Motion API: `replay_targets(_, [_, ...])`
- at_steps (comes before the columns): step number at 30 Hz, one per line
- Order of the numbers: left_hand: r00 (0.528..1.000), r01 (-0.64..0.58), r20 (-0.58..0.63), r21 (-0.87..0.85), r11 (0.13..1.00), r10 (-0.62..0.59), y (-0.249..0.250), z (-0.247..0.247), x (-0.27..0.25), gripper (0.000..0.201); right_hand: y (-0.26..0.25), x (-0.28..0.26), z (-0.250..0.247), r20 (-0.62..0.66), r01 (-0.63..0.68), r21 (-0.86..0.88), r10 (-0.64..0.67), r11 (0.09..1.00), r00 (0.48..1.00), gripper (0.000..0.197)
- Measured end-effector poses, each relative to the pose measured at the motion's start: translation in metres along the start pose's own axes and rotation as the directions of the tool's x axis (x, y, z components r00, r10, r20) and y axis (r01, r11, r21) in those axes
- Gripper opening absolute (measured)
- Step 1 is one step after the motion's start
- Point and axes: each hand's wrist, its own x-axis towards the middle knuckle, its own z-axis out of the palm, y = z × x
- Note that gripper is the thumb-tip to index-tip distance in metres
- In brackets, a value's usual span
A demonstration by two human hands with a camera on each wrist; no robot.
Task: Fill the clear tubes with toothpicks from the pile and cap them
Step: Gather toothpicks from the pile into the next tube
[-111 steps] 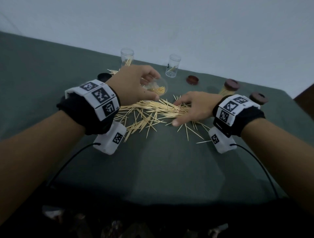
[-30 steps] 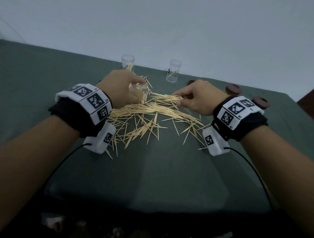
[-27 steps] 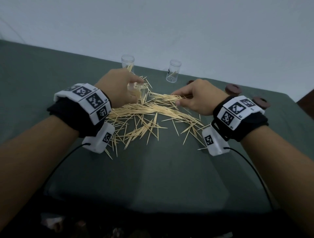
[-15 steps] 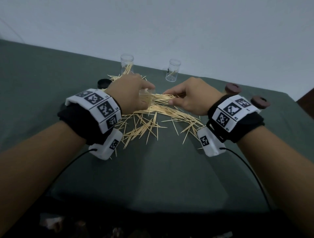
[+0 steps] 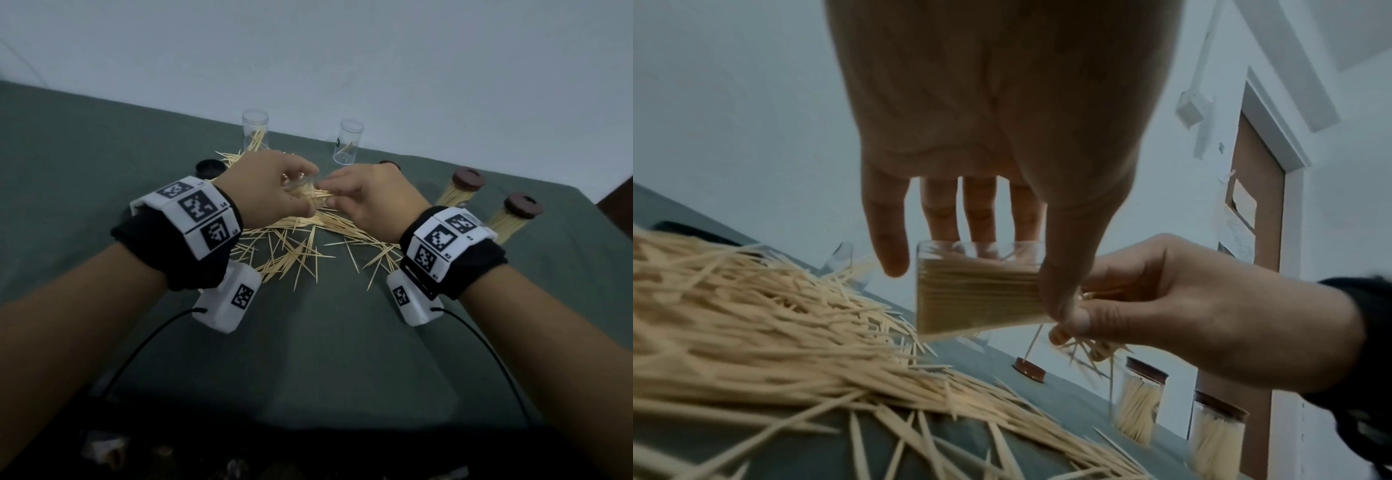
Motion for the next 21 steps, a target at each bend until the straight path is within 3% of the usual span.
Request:
replay_targets(16, [0.999, 0.029, 0.017, -0.048, 0.998, -0.028, 0.000, 0.002, 0.000, 0.059, 0.002, -0.002, 0.003, 0.003, -0.007, 0.031, 0.007, 0.999, 1.000, 0.033])
replay_targets(21, [0.999, 0.037, 0.019, -0.056, 0.998, -0.036, 0.001, 0.002, 0.000, 0.060, -0.004, 0.000, -0.006, 0.010, -0.108, 0.079, 0.108, 0.991, 0.994, 0.029])
